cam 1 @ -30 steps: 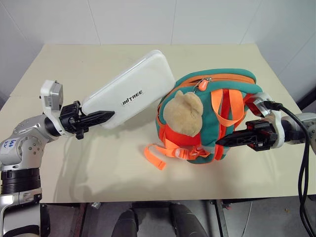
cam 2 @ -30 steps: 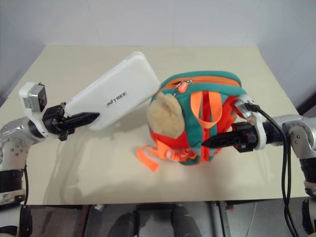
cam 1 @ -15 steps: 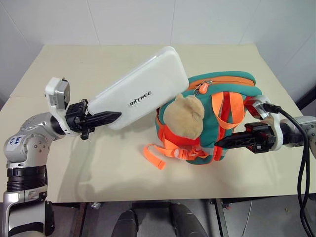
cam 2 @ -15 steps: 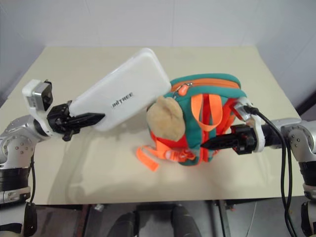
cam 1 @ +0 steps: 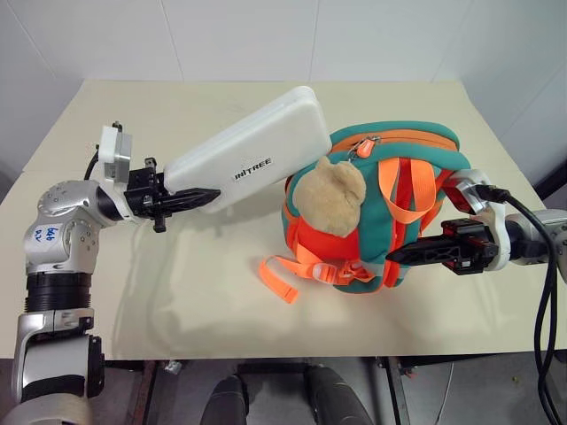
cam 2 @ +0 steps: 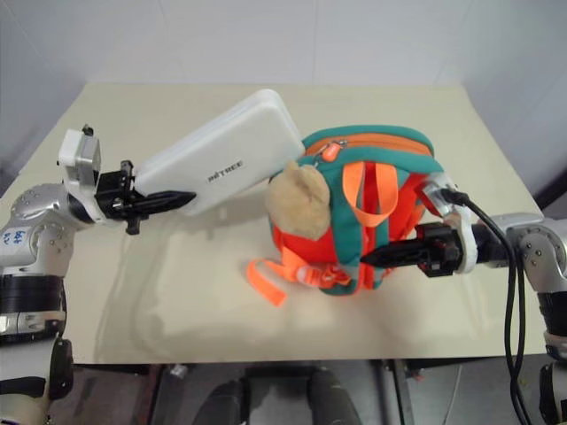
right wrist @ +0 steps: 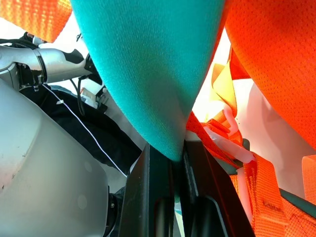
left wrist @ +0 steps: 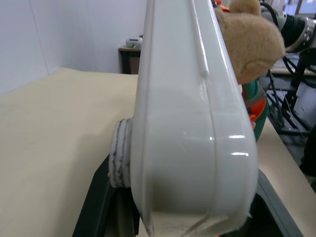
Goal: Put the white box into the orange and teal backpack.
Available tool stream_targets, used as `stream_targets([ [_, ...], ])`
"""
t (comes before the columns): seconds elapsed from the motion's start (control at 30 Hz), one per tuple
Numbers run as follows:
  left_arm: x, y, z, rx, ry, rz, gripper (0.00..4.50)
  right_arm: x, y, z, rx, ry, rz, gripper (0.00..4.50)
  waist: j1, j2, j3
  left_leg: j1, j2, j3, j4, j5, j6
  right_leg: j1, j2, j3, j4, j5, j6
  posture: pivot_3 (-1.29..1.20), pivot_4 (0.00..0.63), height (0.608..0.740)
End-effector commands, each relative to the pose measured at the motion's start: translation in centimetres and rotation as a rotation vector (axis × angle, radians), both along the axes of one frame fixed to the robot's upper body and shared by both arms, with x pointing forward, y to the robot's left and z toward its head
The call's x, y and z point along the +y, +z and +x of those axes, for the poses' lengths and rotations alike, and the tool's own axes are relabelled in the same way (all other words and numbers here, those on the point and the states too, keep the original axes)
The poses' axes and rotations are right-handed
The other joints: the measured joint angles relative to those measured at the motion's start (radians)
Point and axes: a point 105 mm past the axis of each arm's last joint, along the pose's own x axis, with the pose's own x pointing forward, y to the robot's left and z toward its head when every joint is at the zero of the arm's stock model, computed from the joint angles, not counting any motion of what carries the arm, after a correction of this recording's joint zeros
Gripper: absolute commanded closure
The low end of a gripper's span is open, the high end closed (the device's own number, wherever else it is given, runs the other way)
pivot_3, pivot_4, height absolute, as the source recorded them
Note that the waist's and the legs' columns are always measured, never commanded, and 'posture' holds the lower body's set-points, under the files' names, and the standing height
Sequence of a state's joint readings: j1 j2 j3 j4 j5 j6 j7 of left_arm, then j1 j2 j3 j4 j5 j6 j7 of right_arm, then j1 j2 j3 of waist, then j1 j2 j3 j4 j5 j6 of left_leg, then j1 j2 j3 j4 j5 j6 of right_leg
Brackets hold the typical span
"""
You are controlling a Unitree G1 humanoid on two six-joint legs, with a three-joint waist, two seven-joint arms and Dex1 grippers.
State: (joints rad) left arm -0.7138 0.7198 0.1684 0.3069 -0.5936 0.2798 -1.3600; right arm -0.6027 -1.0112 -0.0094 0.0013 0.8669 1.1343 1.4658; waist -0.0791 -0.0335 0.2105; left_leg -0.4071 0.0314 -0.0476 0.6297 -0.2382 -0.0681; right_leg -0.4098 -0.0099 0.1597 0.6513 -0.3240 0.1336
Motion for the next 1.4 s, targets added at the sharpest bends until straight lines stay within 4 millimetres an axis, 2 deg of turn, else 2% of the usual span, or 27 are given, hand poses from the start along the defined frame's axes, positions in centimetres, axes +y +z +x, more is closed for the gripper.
stream_targets([
  [0.03,0.3,0.2,-0.3,-0.016,-0.044,0.112,3.07,0.1,0.9,-0.4,-0.045,0.015,0.025,4.48,0.000,0.000,0.000,0.000,0.000,0.000,0.000,0.000,0.000,0.000,0.000,0.000,0.000,0.000,0.000,0.00,0.150,0.740],
  [0.23,1.3,-0.9,-0.7,0.024,-0.089,0.236,3.07,0.1,0.8,-0.4,-0.046,0.010,0.028,4.48,-0.002,0.000,0.000,0.000,0.000,0.000,0.000,0.000,0.000,0.000,0.000,0.000,0.000,0.000,0.000,0.00,0.150,0.740],
  [0.53,2.3,-2.1,0.7,-0.037,-0.033,0.417,3.07,0.1,0.6,-0.6,-0.045,0.004,0.036,4.48,0.001,0.000,0.000,0.000,0.000,0.000,0.001,0.000,0.000,0.000,0.000,0.000,0.001,0.000,0.000,0.00,0.150,0.740],
  [0.87,3.6,-0.7,1.9,-0.042,0.001,0.516,3.07,0.1,0.6,-0.6,-0.045,0.002,0.036,4.48,0.000,0.000,0.000,-0.001,0.000,0.000,0.000,0.000,0.000,-0.001,0.000,0.000,0.001,-0.001,0.000,0.00,0.150,0.740],
  [1.07,2.8,-0.3,2.1,-0.055,-0.040,0.588,3.07,0.3,0.6,-0.5,-0.045,0.005,0.039,4.48,-0.001,0.000,0.000,-0.001,0.000,0.000,0.000,0.000,0.000,-0.001,0.000,0.000,0.002,-0.001,0.001,0.00,0.150,0.740],
  [1.23,0.6,1.7,2.1,-0.130,-0.117,0.537,3.07,0.5,0.8,-0.4,-0.049,0.011,0.038,4.48,0.003,0.000,0.000,-0.001,0.000,0.000,0.000,0.000,0.000,-0.001,0.000,0.000,0.002,-0.001,0.001,0.00,0.150,0.740],
  [1.4,-0.5,2.2,1.3,-0.154,-0.187,0.510,3.07,0.6,0.7,-0.4,-0.049,0.011,0.039,4.48,0.001,0.000,0.000,-0.003,0.000,-0.001,0.000,0.000,0.001,-0.003,0.000,0.000,0.002,-0.002,0.001,0.00,0.150,0.740],
])
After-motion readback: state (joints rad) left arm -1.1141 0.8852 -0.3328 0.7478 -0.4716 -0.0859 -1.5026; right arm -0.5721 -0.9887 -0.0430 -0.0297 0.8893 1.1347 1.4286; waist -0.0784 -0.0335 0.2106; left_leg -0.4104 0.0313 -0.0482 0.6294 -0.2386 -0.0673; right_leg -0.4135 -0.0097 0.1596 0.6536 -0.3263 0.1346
